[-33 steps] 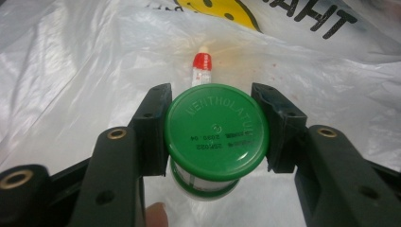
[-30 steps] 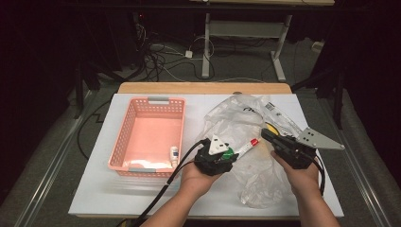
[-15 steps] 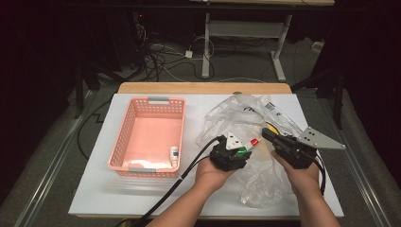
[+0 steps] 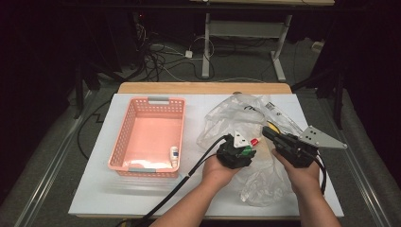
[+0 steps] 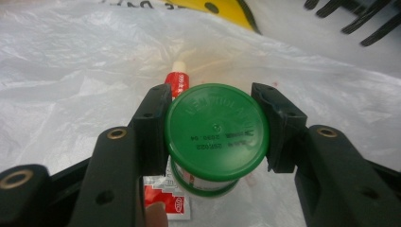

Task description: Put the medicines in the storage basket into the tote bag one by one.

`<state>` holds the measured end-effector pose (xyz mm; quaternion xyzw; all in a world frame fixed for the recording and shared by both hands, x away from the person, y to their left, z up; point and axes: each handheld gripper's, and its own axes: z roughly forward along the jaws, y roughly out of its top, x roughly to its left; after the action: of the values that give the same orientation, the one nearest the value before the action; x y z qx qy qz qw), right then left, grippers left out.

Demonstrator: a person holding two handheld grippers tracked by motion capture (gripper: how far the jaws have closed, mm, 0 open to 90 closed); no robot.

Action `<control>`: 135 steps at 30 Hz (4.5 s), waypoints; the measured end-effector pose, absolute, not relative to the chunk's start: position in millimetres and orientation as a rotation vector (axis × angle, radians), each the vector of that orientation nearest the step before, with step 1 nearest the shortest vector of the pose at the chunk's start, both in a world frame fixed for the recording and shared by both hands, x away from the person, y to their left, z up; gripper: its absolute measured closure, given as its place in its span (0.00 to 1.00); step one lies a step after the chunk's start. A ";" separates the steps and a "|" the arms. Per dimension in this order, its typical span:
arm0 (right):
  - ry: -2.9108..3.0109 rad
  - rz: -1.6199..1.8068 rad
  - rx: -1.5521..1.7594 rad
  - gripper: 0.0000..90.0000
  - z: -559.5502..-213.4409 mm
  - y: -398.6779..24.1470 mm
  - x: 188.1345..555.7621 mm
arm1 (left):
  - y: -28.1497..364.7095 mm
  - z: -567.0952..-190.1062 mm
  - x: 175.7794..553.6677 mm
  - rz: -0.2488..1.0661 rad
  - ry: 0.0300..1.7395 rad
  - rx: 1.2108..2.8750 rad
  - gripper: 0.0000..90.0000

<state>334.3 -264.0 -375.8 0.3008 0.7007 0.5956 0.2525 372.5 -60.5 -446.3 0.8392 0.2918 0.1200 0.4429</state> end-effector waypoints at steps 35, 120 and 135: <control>1.905 1.626 0.828 1.00 -377.7 -267.3 335.7 | -99.0 -466.6 397.1 0.264 0.731 2.098 0.52; 1.919 1.593 0.829 1.00 -380.9 -268.0 334.5 | 159.8 -416.5 308.7 0.452 1.020 1.898 0.00; 1.918 1.598 0.838 1.00 -380.4 -266.4 333.9 | 175.1 -409.3 331.5 0.387 1.144 1.921 0.04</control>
<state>333.9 -266.4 -380.4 0.3080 0.7049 0.5874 0.2513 331.5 175.1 -409.3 0.7672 0.4571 0.1544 0.4226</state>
